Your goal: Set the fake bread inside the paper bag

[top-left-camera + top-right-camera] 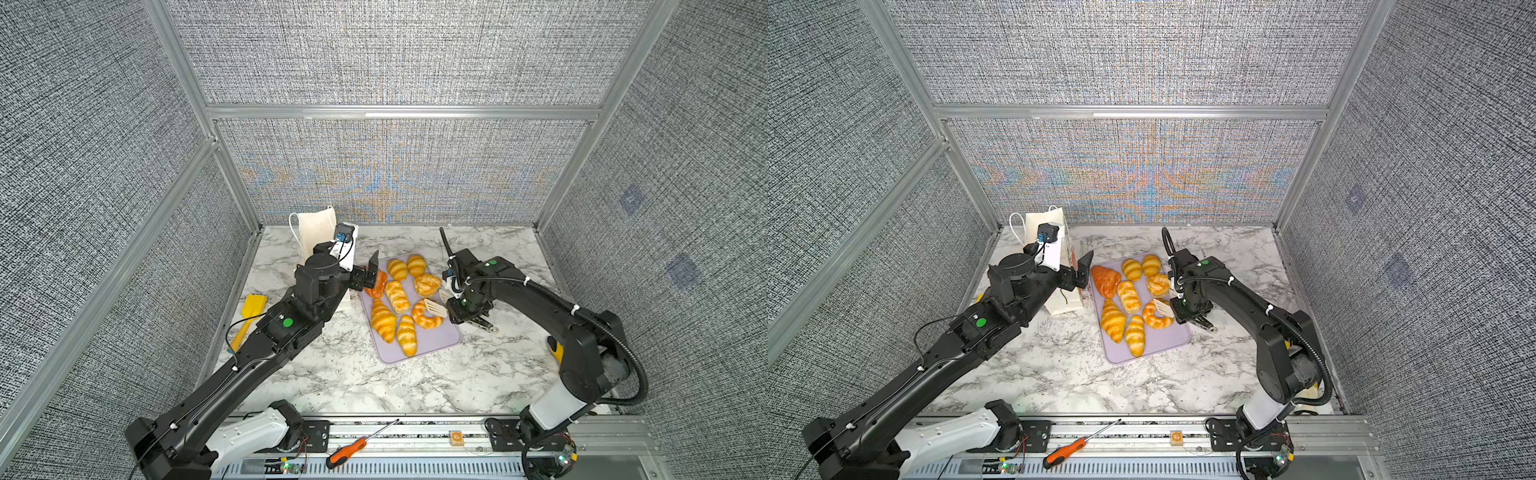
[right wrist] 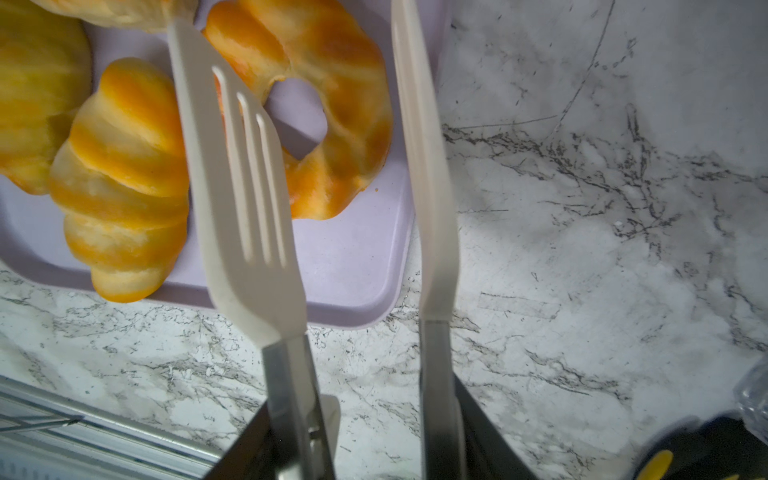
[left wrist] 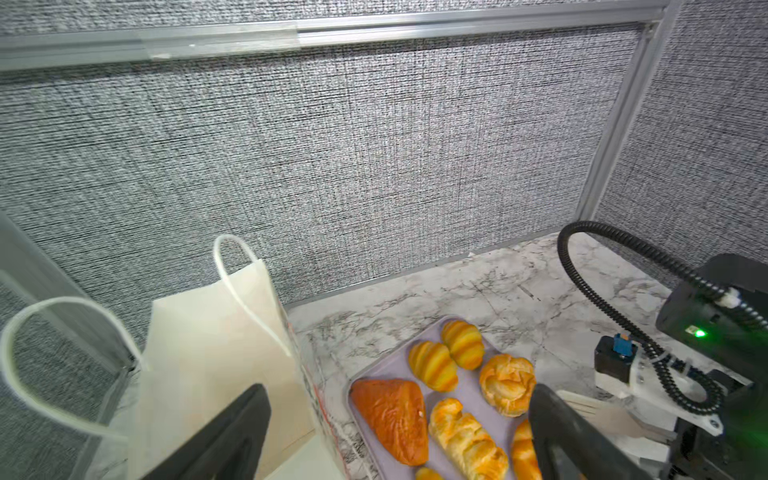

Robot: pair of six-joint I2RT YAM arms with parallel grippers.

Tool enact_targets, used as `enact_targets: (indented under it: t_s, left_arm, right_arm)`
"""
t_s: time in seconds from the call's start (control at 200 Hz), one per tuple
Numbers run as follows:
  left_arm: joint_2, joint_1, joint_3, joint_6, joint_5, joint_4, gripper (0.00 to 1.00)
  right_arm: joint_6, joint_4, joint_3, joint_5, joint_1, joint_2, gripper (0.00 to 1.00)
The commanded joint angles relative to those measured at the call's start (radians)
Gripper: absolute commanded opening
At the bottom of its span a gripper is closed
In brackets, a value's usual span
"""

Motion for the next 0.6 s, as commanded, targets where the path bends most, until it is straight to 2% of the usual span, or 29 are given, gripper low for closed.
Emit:
enact_targets:
  t_s: [0.0, 0.24, 0.595]
  left_arm:
    - [-0.039, 0.002, -0.017, -0.021, -0.087, -0.036, 0.99]
    - [-0.087, 0.023, -0.019, -0.059, -0.158, -0.112, 0.99]
    - [-0.150, 0.076, -0.043, -0.105, -0.175, -0.149, 0.99]
  right_arm:
    - [0.015, -0.031, 0.010, 0.020, 0.004, 0.008, 0.52]
    - [0.014, -0.047, 0.034, 0.042, 0.004, 0.038, 0.49]
    - [0.009, -0.063, 0.065, 0.037, 0.006, 0.075, 0.47]
